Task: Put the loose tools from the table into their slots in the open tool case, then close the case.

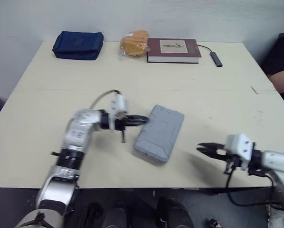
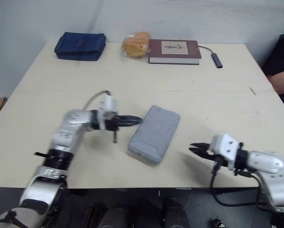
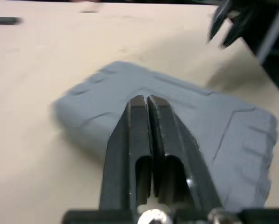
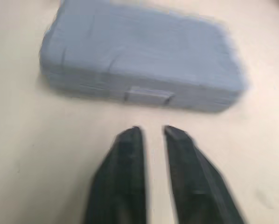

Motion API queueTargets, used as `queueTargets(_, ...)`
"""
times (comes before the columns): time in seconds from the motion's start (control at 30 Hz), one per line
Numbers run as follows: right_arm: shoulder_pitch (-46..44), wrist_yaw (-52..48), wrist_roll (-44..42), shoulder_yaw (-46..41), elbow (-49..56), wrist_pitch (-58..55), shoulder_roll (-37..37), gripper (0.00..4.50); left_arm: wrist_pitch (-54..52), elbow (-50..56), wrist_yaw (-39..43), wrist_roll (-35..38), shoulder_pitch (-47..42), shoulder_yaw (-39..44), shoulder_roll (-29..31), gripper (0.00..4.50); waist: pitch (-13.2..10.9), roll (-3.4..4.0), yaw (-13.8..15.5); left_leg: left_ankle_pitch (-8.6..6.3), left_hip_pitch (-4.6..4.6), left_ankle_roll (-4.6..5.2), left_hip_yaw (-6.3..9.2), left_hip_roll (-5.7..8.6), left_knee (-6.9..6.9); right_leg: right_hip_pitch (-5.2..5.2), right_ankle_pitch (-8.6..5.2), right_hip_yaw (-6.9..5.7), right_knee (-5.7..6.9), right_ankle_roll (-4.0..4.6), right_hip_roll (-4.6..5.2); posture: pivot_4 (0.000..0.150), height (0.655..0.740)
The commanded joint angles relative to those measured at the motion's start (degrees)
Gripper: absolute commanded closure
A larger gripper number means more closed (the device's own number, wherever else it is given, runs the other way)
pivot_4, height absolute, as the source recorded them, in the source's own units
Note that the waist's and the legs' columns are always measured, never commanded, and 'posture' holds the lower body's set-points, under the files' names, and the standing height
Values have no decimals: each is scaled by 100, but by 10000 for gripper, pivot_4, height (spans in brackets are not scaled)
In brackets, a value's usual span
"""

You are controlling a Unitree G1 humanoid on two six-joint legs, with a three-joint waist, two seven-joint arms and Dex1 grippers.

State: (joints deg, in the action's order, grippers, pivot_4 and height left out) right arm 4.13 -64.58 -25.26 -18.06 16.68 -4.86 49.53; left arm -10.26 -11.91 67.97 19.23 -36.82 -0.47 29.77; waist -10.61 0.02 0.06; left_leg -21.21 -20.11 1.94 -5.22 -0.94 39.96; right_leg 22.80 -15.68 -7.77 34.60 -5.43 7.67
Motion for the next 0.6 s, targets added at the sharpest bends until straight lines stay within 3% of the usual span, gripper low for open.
queueTargets(0.03, 285, -255, -89, -687, 234, 321, 225, 17136, -123, 307, -73, -30, 620, 478, 693, 27466, -2, 3, 10, 0, 0, 0, 1, 0, -2, -1, 0, -1, -2, 0, -2, 1500, 7400)
queueTargets(0.13, 582, -527, 38, -1284, 66, 591, 479, 1875, 74, 285, -479, -257, 1403, 1030, 1309, 13619, -13, 16, -8, -1, 0, -1, -3, 0, -16, 1, 0, 1, -14, 0, -3, 1500, 7400)
queueTargets(0.23, 608, -668, 109, -1644, -397, 808, 668, 0, 266, 254, -611, -221, 1910, 1423, 1623, 534, -26, 7, 21, -3, -2, 2, -4, 1, -20, 1, 2, 0, -22, -3, -1, 1500, 7400)
queueTargets(0.6, -141, -1049, 273, -1141, -1466, 1246, 1038, 0, 1156, 341, -858, -299, 2449, 1727, 1725, 534, -42, 32, 122, -8, -10, 4, -14, 5, -34, 24, 11, 1, -47, 1, 19, 1500, 7400)
